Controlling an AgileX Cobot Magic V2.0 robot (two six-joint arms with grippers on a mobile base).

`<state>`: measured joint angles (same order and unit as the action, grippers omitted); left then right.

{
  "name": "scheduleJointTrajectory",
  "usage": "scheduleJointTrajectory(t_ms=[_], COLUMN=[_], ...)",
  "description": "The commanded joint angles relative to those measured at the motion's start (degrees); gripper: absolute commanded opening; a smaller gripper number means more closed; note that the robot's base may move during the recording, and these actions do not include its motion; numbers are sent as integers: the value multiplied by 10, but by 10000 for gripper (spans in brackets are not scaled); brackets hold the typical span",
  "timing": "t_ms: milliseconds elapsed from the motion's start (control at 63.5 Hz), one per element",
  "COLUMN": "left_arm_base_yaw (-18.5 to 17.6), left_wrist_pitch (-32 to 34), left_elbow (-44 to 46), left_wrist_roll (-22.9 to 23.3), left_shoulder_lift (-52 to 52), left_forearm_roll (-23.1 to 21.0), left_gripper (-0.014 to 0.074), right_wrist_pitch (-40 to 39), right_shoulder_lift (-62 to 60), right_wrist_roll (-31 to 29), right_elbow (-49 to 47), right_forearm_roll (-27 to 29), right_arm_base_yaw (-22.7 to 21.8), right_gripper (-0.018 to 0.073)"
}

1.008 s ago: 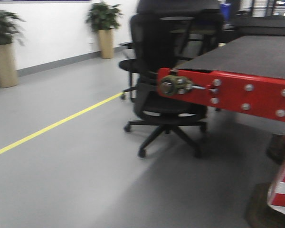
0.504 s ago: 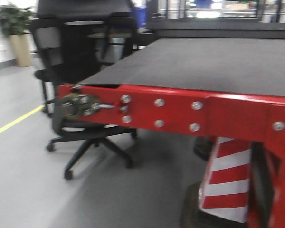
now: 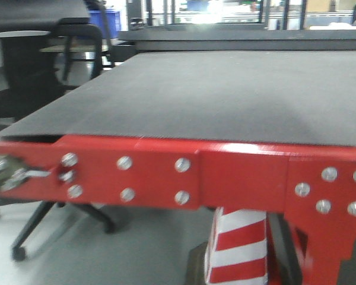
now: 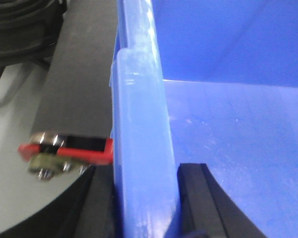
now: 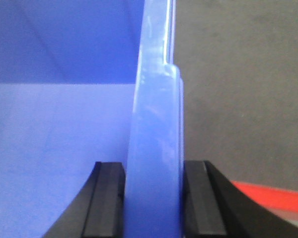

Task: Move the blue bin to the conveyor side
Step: 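Drive up to the red-framed table holding the blue bin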

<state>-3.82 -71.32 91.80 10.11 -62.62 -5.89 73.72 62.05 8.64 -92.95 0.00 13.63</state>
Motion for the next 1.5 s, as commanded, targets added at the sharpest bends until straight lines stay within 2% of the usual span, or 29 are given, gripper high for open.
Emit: scheduleJointTrajectory(t_ms=[0, 1480], left_arm_base_yaw=[1, 1], left_wrist_pitch=[49, 51], left_elbow=[9, 9], left_wrist_roll=[-9, -9], left_shoulder_lift=[11, 11], left_forearm_roll=[26, 26], left_gripper=[-18, -18], right_wrist_pitch=[-52, -52], right_shoulder_lift=[-10, -10], right_wrist_roll=[-11, -11], right_elbow=[-8, -8], right_forearm_roll=[-45, -44], right_arm_base_yaw=[-3, -3], right_gripper=[-80, -80])
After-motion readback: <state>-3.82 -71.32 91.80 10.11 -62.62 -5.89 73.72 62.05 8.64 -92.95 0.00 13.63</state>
